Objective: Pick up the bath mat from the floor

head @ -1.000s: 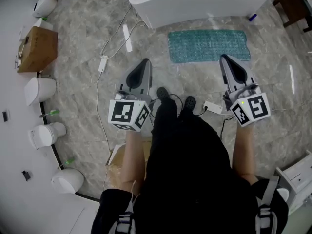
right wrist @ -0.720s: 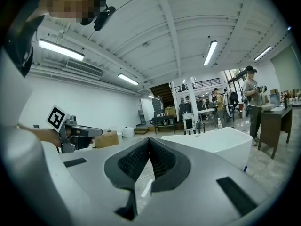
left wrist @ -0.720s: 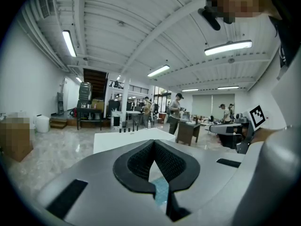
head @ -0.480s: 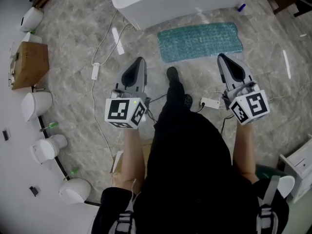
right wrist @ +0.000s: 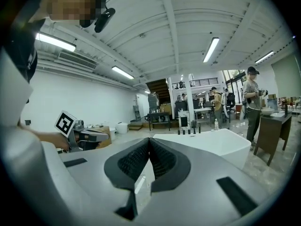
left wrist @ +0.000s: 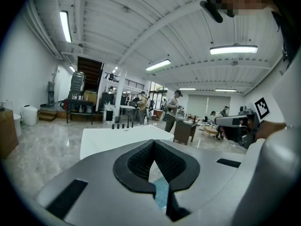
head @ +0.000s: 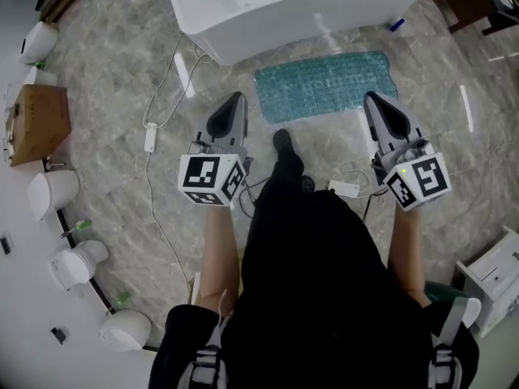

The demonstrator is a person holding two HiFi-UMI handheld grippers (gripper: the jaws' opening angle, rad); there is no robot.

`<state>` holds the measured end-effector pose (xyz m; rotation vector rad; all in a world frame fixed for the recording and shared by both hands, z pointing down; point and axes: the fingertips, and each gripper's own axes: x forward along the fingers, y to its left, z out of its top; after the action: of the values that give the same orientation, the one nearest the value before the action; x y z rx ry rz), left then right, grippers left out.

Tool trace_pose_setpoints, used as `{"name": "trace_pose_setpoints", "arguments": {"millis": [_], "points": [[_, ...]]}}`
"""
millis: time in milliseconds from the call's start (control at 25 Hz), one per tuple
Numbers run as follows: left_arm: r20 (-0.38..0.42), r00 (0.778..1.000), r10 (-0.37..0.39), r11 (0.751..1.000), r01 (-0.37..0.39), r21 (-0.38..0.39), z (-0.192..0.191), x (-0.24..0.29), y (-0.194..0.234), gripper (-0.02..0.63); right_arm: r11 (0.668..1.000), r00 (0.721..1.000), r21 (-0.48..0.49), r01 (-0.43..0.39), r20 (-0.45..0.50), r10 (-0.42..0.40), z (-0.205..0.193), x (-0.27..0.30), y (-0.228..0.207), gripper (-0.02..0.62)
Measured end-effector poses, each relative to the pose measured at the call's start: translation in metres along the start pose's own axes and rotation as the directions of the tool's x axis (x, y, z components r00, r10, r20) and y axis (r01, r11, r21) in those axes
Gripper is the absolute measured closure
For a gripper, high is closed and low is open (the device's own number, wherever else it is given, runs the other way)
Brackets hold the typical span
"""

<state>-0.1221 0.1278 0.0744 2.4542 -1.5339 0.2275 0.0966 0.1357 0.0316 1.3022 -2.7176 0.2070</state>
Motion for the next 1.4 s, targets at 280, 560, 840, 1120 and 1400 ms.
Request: {"name": "trace_pose_setpoints", "arguments": {"millis": [280, 560, 840, 1120, 1400], "points": [[-0.040, 0.998, -0.053, 0.999, 0.054, 0.007, 0.003, 0.076, 0.053, 0.597, 1.000, 1.000, -0.013, 0.023, -0.005, -0.023, 0.018, 0.071, -0.031, 0.583], [-0.078, 0.991, -0.110, 0.994, 0.110, 0.003, -0.004, 0.133, 0.062, 0.597, 0.999, 0.997, 0.005, 0.038, -0.064, -0.038, 0.003, 0.101, -0.056, 0.583], [-0.134, 0.988, -0.076, 0.997, 0.072, -0.032, -0.033, 0.169, 0.055, 0.597, 0.999, 0.995, 0.040, -0.008, -0.104, 0.012, -0.012, 0.126, -0.098, 0.583], [-0.159, 0.987, 0.029, 0.993, -0.046, -0.106, -0.071, 0.203, 0.042, 0.597, 0.986, 0.975, 0.053, -0.159, -0.149, 0.165, -0.045, 0.161, -0.151, 0.583], [-0.157, 0.983, 0.095, 0.977, -0.123, -0.176, -0.144, 0.256, 0.047, 0.597, 0.966, 0.942, 0.092, -0.241, -0.216, 0.255, -0.139, 0.221, -0.199, 0.583]]}}
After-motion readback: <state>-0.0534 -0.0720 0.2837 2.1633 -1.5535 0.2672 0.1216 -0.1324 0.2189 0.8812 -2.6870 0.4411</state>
